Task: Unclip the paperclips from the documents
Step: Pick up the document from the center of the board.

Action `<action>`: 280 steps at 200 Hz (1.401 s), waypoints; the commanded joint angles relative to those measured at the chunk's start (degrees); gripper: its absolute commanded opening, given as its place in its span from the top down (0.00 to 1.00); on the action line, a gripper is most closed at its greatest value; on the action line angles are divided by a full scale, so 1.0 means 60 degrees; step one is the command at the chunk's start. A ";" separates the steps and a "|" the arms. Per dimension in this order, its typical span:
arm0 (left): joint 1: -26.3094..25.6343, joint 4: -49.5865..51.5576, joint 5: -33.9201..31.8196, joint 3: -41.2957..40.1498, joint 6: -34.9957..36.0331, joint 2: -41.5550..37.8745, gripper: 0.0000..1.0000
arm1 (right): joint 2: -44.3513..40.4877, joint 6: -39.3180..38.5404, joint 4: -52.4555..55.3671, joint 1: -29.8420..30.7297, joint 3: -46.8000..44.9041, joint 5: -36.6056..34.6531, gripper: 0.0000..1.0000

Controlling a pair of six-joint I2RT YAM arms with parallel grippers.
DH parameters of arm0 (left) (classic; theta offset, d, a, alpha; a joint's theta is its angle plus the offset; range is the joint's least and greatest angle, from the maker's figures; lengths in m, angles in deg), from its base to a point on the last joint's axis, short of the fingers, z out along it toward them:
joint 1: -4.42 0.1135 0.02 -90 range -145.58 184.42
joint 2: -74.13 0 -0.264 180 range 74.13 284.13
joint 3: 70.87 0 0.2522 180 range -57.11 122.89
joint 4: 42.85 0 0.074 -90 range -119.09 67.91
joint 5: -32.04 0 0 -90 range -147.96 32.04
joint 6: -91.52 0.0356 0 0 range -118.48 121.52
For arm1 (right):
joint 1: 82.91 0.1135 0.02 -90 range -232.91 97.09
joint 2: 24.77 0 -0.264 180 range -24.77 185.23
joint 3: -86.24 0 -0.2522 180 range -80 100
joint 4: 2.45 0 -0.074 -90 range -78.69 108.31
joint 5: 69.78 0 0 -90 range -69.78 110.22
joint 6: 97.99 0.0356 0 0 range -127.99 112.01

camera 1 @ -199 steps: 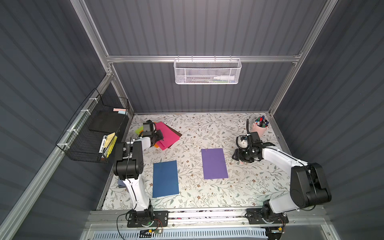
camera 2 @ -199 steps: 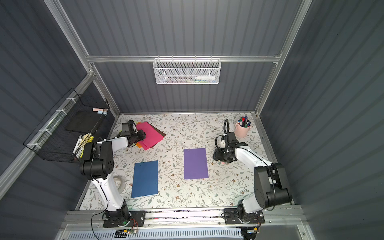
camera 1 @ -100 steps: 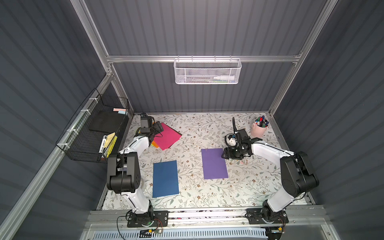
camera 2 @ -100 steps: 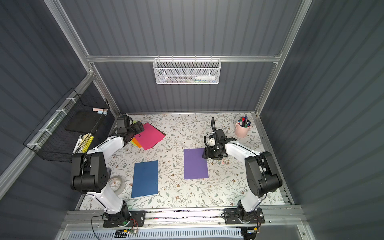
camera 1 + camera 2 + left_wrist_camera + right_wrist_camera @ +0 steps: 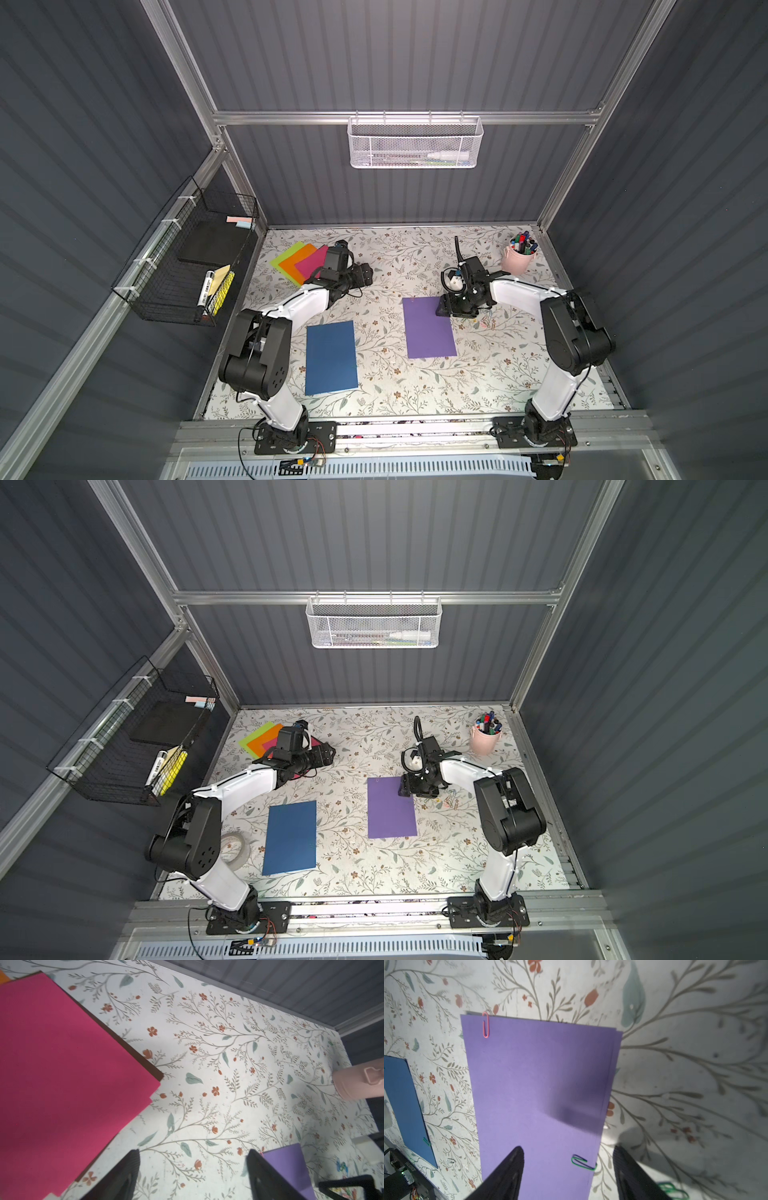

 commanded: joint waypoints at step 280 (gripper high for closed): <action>-0.2811 0.1618 0.0622 0.0724 -0.0675 0.2685 0.56 | 0.1018 0.0283 0.0358 0.0302 0.1051 0.0083 0.26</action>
